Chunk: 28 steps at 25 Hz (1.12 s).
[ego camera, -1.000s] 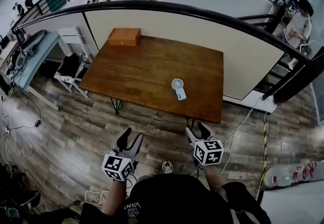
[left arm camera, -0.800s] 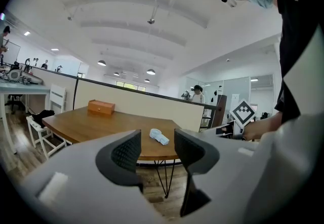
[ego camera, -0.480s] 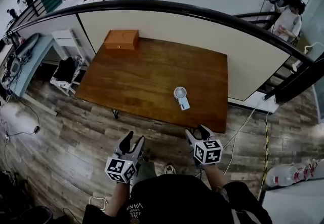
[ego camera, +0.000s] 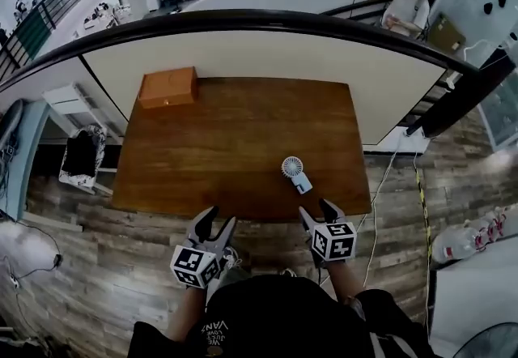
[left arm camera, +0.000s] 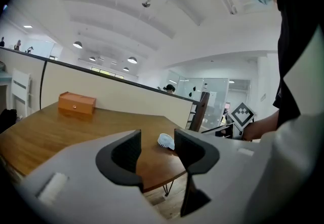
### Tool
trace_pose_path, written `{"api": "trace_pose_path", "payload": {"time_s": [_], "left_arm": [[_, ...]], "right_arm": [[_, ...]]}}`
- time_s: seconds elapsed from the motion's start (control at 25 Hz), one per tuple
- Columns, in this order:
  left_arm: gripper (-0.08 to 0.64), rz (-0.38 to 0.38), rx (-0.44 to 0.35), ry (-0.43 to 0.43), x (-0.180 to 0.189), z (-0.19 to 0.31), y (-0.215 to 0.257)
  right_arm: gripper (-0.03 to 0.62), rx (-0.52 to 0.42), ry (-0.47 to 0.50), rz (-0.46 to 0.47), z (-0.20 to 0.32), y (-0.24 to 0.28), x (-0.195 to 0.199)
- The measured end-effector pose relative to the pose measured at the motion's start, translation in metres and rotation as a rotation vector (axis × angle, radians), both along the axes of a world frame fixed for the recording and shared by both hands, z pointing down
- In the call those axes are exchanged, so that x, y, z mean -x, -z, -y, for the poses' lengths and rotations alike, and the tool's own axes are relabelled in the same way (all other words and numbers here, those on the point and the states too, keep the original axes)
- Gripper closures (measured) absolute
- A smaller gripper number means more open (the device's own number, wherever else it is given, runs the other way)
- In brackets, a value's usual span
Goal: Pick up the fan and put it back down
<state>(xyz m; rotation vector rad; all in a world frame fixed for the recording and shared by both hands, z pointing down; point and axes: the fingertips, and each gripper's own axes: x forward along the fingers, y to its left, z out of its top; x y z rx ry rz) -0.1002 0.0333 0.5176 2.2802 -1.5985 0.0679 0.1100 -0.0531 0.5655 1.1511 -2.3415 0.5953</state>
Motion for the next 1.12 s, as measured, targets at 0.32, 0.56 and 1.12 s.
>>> {"api": "trace_pose_path", "payload": {"time_s": [0.32,0.56,1.12], "left_arm": [[0.370,0.010,0.023,-0.169,0.055,0.043,-0.012],[0.370,0.012,0.038,-0.274,0.067,0.066,-0.021],[0.370,0.013,0.073,-0.246,0.064,0.117,-0.031]], "right_arm": [[0.351,0.015,-0.131,-0.039,0.011,-0.017,0.043],[0.350,-0.006,-0.161,-0.087,0.016,-0.021,0.057],[0.339,0.047,0.094,-0.361,0.082,-0.082,0.040]]}}
